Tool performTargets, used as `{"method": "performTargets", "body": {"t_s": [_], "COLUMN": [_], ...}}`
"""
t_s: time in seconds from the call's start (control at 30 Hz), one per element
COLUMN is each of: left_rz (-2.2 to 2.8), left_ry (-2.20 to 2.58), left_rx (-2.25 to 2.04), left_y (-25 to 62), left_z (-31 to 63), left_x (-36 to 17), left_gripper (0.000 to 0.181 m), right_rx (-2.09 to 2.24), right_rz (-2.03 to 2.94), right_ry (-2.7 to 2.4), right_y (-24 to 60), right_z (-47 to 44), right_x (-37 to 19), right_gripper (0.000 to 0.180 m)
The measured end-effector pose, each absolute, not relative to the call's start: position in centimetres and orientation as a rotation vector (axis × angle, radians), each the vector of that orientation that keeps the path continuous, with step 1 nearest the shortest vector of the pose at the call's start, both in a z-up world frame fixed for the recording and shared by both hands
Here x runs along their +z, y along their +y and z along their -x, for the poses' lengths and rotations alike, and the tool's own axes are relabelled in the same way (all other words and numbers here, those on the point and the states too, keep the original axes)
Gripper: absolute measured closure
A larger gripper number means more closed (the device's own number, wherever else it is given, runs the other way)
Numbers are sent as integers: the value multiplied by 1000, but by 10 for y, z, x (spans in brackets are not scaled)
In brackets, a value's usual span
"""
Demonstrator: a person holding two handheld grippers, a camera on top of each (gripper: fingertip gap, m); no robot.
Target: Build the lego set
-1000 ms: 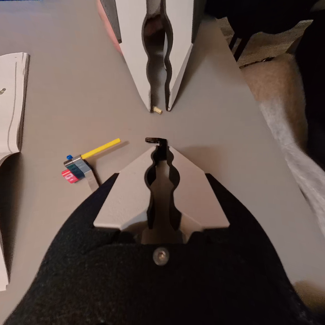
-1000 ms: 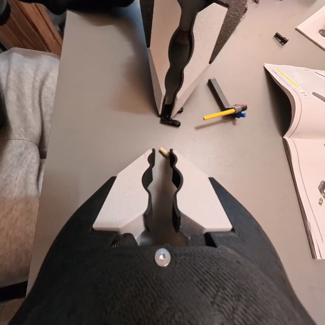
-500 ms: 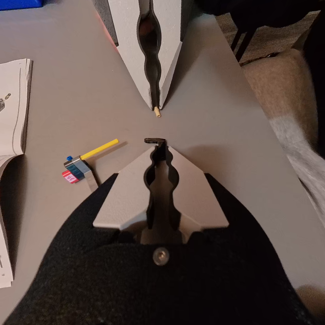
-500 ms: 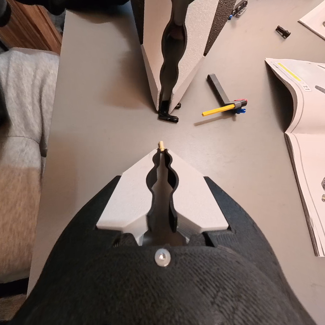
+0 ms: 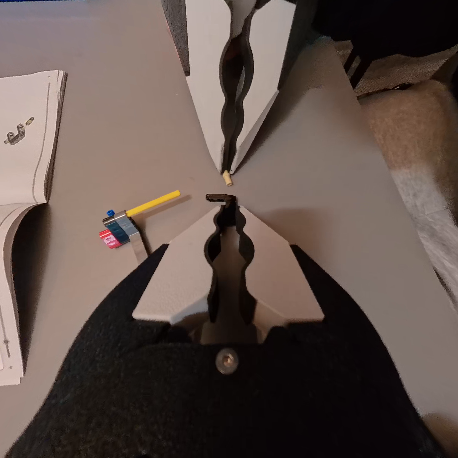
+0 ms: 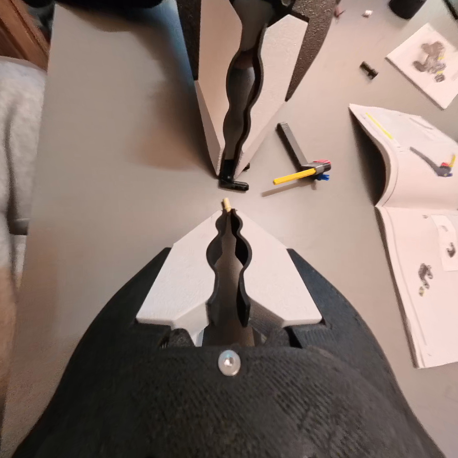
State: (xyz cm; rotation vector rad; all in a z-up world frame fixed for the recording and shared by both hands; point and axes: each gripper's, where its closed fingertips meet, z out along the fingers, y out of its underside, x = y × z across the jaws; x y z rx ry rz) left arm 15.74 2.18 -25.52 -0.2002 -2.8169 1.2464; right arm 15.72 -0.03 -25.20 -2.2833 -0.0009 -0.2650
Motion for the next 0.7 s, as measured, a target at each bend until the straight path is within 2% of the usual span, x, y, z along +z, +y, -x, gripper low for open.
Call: {"method": "performTargets", "body": {"t_s": [0.4, 0.53, 0.7], "left_rz": [147, 133, 149], "left_ry": [-2837, -2842, -2841], "left_rx": [1395, 1429, 1429], "left_y": [19, 21, 18], "left_z": [-172, -176, -174], "left_x": [-243, -240, -240], "left_gripper": [175, 175, 175], "right_rx": [-726, -777, -791], "right_rz": [2180, 2089, 2137], "right_ry": [-61, -17, -43], "right_y": [8, 5, 5], "right_z": [-177, -183, -184], "right_x": [-238, -223, -231], "right_gripper": [178, 178, 178]}}
